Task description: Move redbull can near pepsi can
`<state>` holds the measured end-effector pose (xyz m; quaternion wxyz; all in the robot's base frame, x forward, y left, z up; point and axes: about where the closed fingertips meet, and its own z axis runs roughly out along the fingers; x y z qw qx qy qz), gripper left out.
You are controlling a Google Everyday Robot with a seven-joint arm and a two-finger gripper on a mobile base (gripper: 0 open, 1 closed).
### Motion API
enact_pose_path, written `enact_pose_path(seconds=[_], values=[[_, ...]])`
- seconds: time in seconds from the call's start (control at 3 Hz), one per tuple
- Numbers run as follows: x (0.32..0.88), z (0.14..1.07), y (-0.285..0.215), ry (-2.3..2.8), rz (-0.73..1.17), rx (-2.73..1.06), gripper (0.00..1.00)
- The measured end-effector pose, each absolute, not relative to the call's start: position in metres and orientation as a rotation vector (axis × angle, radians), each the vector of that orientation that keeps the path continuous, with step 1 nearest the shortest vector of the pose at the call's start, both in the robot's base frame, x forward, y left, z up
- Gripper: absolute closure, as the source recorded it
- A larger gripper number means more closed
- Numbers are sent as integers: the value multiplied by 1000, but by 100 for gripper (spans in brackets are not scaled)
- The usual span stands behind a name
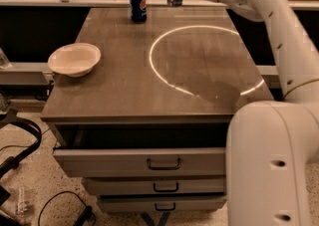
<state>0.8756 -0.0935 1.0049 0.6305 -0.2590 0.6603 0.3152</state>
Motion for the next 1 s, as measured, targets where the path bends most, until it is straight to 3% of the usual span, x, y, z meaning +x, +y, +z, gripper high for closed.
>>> enact_pose_path(seconds=[1.0], values=[[925,941,-78,1564,657,-572,100]])
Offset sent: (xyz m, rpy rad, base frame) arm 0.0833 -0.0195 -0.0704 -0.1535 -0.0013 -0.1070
